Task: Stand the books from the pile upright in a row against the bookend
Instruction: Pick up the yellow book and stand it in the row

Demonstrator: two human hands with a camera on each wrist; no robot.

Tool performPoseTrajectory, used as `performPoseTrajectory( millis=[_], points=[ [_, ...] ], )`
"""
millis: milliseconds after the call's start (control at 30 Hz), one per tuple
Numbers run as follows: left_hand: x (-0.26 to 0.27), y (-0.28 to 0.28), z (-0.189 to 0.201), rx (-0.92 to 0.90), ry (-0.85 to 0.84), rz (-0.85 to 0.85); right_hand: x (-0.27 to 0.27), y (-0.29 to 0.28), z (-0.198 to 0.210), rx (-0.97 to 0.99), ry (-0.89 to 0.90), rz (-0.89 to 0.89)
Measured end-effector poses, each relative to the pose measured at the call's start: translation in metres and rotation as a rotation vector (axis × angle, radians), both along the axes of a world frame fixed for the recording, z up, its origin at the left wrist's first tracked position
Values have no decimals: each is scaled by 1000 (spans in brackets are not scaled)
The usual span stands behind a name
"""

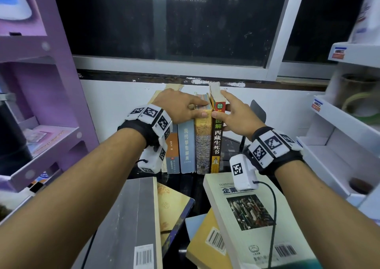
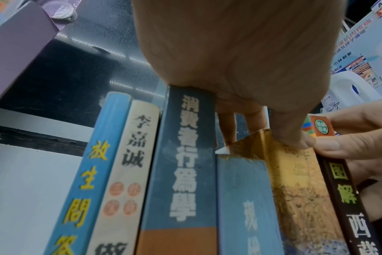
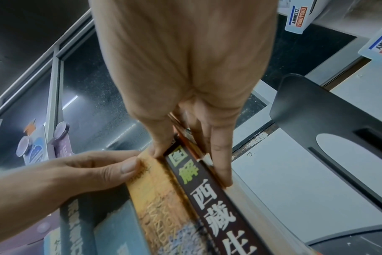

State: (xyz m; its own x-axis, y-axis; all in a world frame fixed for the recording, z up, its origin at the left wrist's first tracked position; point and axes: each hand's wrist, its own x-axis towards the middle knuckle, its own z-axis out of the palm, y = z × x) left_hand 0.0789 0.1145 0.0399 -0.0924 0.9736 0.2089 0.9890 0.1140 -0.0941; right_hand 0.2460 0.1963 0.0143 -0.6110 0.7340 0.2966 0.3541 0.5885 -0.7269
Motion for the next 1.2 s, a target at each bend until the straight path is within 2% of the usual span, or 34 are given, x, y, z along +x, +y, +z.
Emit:
performPoseTrajectory(
  millis=[933,1200],
  points=[
    [4,-2,0,59,26,18,2,6,-10,-59,33,-37],
    [3,-2,-3,85,-64,24,11,3,-10,-146,80,-44]
  ],
)
